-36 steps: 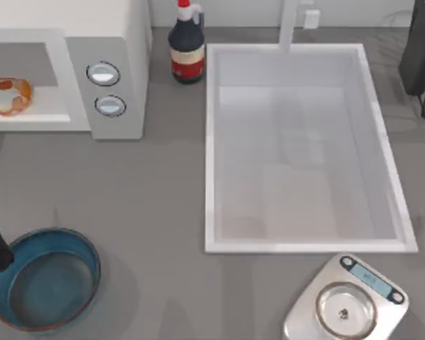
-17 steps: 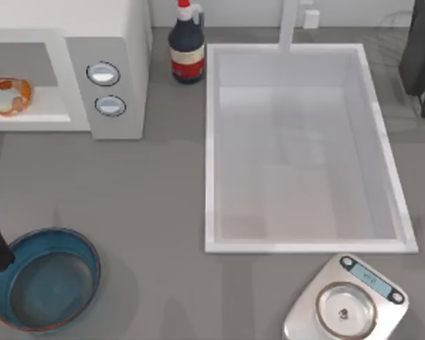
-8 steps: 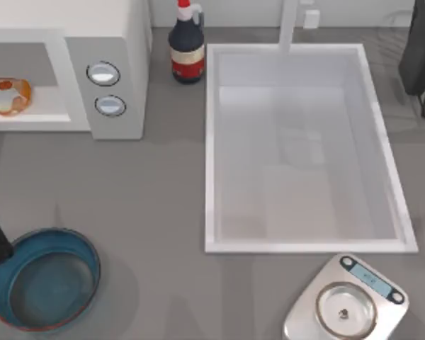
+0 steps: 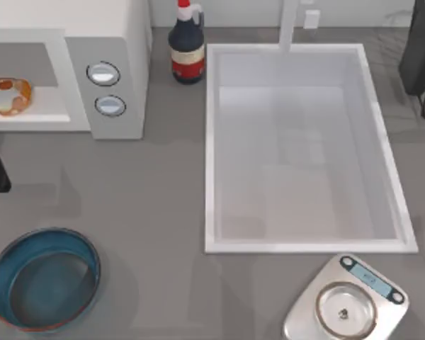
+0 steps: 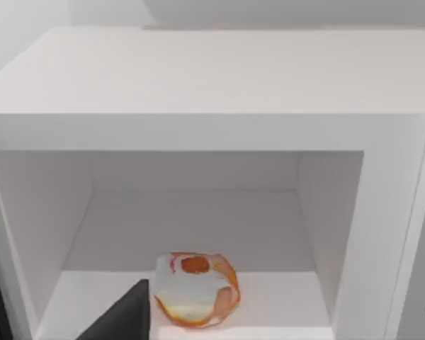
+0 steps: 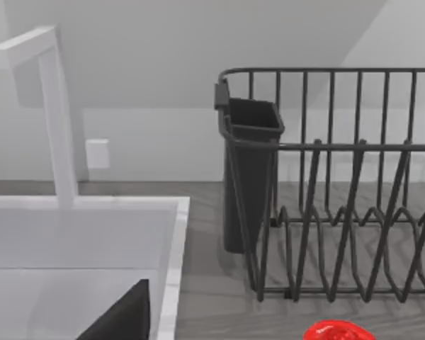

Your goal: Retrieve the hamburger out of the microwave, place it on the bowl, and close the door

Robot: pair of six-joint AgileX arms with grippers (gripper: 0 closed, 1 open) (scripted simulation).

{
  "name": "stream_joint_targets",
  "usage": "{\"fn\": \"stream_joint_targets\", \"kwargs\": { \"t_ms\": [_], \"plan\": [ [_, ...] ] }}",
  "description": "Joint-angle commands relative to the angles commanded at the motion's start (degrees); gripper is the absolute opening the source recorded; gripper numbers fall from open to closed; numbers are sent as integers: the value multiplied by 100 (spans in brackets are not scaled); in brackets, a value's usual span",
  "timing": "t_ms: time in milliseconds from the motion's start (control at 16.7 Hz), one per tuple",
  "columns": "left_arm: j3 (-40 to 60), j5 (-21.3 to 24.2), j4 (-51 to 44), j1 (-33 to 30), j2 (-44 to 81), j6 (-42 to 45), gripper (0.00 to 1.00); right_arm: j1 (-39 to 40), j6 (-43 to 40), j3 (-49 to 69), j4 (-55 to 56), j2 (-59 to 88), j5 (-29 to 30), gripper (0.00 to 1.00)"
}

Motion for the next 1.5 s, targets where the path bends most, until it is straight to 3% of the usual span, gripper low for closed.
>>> {"fn": "stream_joint_targets", "kwargs": {
  "t_ms": [960, 1260, 1500],
  "plan": [
    [3336, 559, 4131, 431, 8731, 217, 100, 0, 0, 0, 0, 0, 0, 100],
    [3882, 655, 4802, 505, 10156, 252, 100, 0, 0, 0, 0, 0, 0, 100],
    [3958, 668, 4895, 515, 10353, 257, 100, 0, 0, 0, 0, 0, 0, 100]
  ]
}}
